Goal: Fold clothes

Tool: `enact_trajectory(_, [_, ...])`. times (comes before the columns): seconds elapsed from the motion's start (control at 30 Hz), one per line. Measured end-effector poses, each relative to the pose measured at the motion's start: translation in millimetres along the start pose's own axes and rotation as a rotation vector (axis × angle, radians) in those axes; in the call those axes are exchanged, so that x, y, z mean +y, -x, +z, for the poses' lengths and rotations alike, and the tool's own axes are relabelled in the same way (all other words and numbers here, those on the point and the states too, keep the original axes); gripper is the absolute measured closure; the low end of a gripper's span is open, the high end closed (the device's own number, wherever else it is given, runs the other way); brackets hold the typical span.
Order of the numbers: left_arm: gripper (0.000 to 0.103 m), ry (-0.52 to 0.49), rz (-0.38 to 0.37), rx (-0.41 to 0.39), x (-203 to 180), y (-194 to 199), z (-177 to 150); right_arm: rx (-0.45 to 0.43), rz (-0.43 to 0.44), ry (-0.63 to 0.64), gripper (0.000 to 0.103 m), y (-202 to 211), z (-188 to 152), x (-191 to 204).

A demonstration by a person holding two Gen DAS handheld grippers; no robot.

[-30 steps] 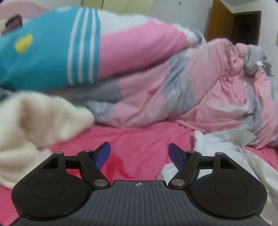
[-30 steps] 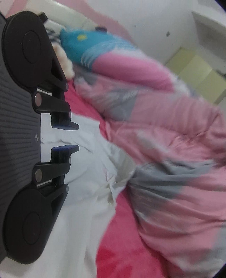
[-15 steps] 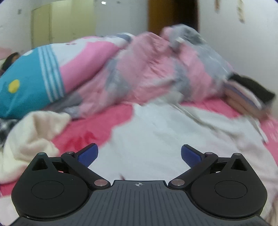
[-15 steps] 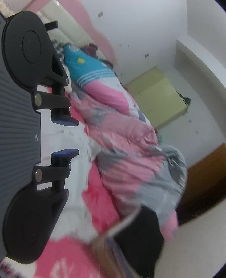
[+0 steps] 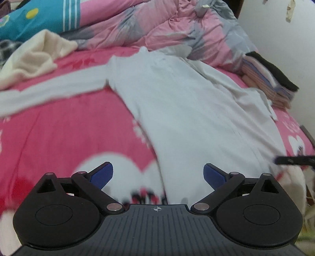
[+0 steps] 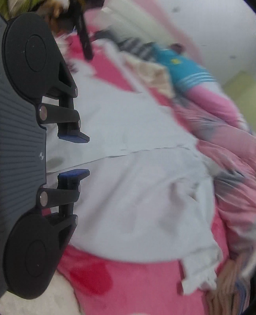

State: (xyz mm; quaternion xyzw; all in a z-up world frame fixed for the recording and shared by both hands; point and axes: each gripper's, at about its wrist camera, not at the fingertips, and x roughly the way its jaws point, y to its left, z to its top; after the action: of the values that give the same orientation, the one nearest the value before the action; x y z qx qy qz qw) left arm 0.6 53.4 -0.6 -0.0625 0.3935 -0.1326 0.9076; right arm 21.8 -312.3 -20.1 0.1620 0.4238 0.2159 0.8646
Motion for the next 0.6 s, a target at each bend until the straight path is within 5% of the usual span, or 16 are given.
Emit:
enact_trajectory(0.13, [0.012,-0.018,0.01,0.026,-9.2,7.0,-28.2,0.051,-0.057,0.105,0.072,-15.0,-4.2,11.9])
enact_trajectory(0.27, [0.031,0.011,-0.001,0.055,-10.7,-1.0,-44.5,0.072,-0.081,0.171,0.075,-15.4,-14.0,18.6])
enact_trajectory(0.37, [0.042,0.051,-0.029,0.069,-8.0,-6.8,-51.7,0.075,-0.098,0.204,0.086,-14.6,-16.7,21.5])
enact_trajectory(0.5, [0.044,0.069,-0.059,0.071,-7.0,-10.9,-54.7,0.073,-0.103,0.206,0.103,-13.1,-16.4,22.3])
enact_trajectory(0.6, [0.046,0.076,-0.085,0.071,-6.4,-12.7,-56.2,0.057,-0.108,0.197,0.103,-11.2,-13.7,23.1])
